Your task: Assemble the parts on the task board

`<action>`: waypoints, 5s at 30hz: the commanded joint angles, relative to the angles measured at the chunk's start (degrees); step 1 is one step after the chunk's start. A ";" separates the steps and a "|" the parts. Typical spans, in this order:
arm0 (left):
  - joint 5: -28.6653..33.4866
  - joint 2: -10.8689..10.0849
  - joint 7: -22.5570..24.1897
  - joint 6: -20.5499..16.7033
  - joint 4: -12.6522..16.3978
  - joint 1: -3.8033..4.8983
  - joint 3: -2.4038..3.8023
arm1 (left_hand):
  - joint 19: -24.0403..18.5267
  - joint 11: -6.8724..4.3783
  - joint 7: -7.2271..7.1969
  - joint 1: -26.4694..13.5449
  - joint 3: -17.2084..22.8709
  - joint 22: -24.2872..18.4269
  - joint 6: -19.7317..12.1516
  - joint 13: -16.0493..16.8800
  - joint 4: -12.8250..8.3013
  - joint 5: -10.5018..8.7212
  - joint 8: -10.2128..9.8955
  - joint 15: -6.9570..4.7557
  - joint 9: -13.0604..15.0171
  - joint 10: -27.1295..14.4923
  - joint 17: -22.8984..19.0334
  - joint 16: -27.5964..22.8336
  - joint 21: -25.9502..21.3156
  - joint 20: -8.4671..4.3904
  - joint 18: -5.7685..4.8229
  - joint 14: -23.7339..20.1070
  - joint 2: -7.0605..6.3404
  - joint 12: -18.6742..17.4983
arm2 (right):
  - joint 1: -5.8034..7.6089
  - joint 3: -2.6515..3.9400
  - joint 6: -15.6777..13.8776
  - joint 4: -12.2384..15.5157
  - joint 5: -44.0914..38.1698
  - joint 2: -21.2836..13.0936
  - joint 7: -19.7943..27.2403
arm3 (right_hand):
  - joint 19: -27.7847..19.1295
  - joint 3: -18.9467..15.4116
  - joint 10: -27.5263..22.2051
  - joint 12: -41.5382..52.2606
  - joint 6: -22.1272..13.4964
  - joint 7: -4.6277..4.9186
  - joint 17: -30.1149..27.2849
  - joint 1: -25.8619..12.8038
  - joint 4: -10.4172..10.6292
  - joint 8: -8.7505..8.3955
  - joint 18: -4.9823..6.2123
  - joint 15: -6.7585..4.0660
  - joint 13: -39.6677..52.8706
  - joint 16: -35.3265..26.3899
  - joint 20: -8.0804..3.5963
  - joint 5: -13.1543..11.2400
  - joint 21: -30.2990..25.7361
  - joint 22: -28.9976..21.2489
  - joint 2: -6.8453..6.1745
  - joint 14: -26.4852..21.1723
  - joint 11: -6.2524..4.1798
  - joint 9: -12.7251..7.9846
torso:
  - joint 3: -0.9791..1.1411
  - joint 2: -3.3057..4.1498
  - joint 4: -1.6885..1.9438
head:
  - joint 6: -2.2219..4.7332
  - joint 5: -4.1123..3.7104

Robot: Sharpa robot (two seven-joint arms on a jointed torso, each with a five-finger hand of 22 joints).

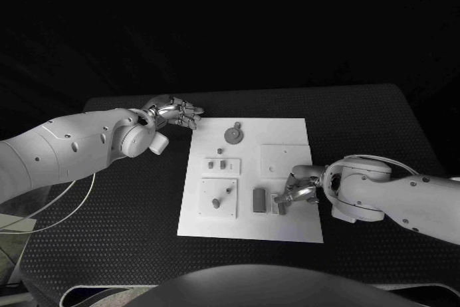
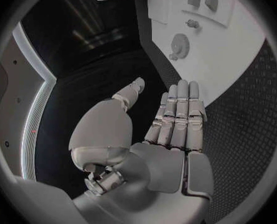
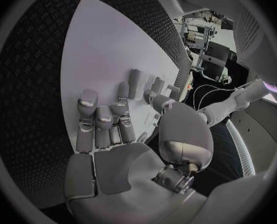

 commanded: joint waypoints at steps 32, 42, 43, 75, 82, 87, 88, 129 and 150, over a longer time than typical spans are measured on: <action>-0.31 -0.14 0.36 0.97 0.13 -0.01 0.02 | -0.37 -0.11 0.90 0.07 -0.10 -0.10 -0.36 -0.08 0.41 0.12 0.34 0.01 0.10 -0.37 0.19 -0.28 0.35 0.08 0.41 0.59 -0.25 0.09 | -2.53 -0.70 4.20 -1.71 -14.36 0.84 -3.27 | 1.06 0.34 2.93 -1.33 3.56 -1.17 1.25 4.50 -14.39 0.19 2.30 -0.45 3.44 -0.53 0.33 -0.05 0.62 0.62 3.51 1.58 -1.25 1.44 | 0.05 -0.02 -0.10 | 0.00 -0.04; -0.56 -0.11 0.19 1.32 0.02 -0.05 0.01 | -0.38 -0.12 0.89 0.06 -0.13 -0.11 -0.35 -0.08 0.44 0.11 0.36 0.02 0.10 -0.35 0.21 -0.32 0.34 0.09 0.40 0.59 -0.27 0.09 | -2.35 -0.69 4.47 -2.51 -14.42 0.37 -2.97 | 1.09 0.56 3.04 -1.56 3.58 -1.19 1.29 3.89 -13.97 0.10 2.30 -0.45 3.69 -0.74 0.45 -0.04 0.45 0.50 2.98 1.62 -1.27 1.55 | 0.07 -0.02 0.01 | 0.00 0.04; -0.56 -0.12 0.18 1.37 0.02 -0.05 0.01 | -0.39 -0.12 0.89 0.04 -0.14 -0.12 -0.35 -0.08 0.45 0.11 0.36 0.02 0.11 -0.35 0.22 -0.33 0.33 0.09 0.39 0.58 -0.27 0.09 | -2.34 -0.69 4.50 -2.60 -14.42 0.33 -2.94 | 1.06 0.69 3.04 -1.62 3.54 -1.18 1.30 3.99 -14.01 0.07 2.30 -0.46 3.74 -0.78 0.44 -0.04 0.40 0.48 2.95 1.60 -1.26 1.57 | 0.09 -0.02 -0.02 | 0.00 0.02; -0.60 -0.20 0.12 1.45 0.13 -0.12 -0.05 | -0.44 -0.13 0.88 0.02 -0.21 -0.15 -0.37 -0.09 0.55 0.11 0.40 0.04 0.10 -0.35 0.31 -0.44 0.31 0.09 0.40 0.55 -0.28 0.08 | -1.67 -0.70 6.35 -1.50 -24.83 -0.76 -3.35 | -0.06 1.40 1.89 -3.05 2.13 -0.50 1.57 2.97 -12.60 -0.93 2.30 -0.30 4.50 -1.75 0.77 -0.02 -0.67 0.23 1.30 0.35 -0.58 1.76 | 0.04 0.00 -0.10 | 0.00 -0.26; -1.49 -0.41 0.20 1.38 0.22 -0.12 -0.06 | -0.44 -0.13 0.88 0.04 -0.21 -0.15 -0.37 -0.09 0.56 0.11 0.41 0.04 0.10 -0.35 0.32 -0.46 0.31 0.09 0.40 0.56 -0.27 0.08 | -1.68 -0.71 7.33 0.13 -32.98 -0.73 -4.62 | -0.82 1.75 1.24 -3.91 1.34 -0.09 1.86 1.59 -9.29 -1.68 2.30 0.07 4.93 -2.20 1.04 -0.05 -1.21 0.26 -0.23 -0.51 -0.18 1.73 | 0.03 -0.02 -0.08 | 0.00 -0.31; -1.50 -0.45 0.22 1.38 0.29 -0.12 -0.07 | -0.44 -0.16 0.86 0.06 -0.21 -0.16 -0.29 -0.07 0.59 0.11 0.47 0.04 0.12 -0.26 0.36 -0.48 0.31 0.09 0.40 0.58 -0.25 0.13 | -1.71 -0.71 7.42 1.24 -34.91 -0.79 -5.67 | -1.04 1.92 1.25 -4.20 0.60 0.17 1.96 1.23 -7.89 -2.34 2.30 0.25 5.05 -2.34 1.17 -0.06 -1.34 0.30 -0.31 -0.67 0.03 1.46 | 0.05 0.00 -0.08 | 0.00 -0.28; -1.50 -0.45 0.24 1.36 0.26 -0.12 -0.07 | -0.44 -0.16 0.85 0.06 -0.22 -0.16 -0.29 -0.07 0.59 0.11 0.47 0.04 0.12 -0.25 0.37 -0.48 0.31 0.09 0.40 0.58 -0.25 0.13 | -1.71 -0.71 7.30 1.33 -35.31 -0.85 -5.74 | -1.03 2.02 1.33 -4.23 0.32 0.30 1.99 1.19 -7.49 -2.62 2.30 0.31 5.09 -2.34 1.20 -0.06 -1.32 0.34 -0.19 -0.65 0.15 1.27 | 0.06 -0.01 -0.09 | 0.00 -0.28; -1.66 -0.46 0.14 0.97 0.38 -0.11 -0.09 | -0.42 -0.20 0.79 0.17 -0.27 -0.17 -0.18 -0.06 0.60 0.11 0.59 0.02 0.15 -0.16 0.49 -0.56 0.33 0.09 0.41 0.64 -0.33 0.15 | -1.25 -0.71 -8.89 2.96 1.90 -4.08 -5.13 | -0.71 0.22 2.94 -4.72 0.23 0.80 2.75 9.36 -22.92 -4.14 2.30 0.95 6.40 -2.25 1.48 -0.05 -0.29 0.97 12.27 0.68 0.64 -2.39 | -0.04 -0.01 -0.11 | 0.00 -0.73; -1.85 -0.26 0.10 1.06 0.30 -0.11 -0.09 | -0.40 -0.23 0.76 0.35 -0.27 -0.18 -0.12 -0.05 0.53 0.12 0.66 0.01 0.16 -0.10 0.58 -0.63 0.35 0.07 0.42 0.67 -0.40 0.16 | -0.99 -0.72 -13.24 6.46 10.32 -3.43 -4.18 | -0.65 0.02 3.04 -4.86 0.59 0.61 2.75 9.32 -22.90 -3.86 2.30 0.79 6.40 -2.32 1.43 -0.04 -0.27 0.92 12.07 0.78 0.45 -2.31 | 0.02 0.01 -0.14 | 0.00 -1.17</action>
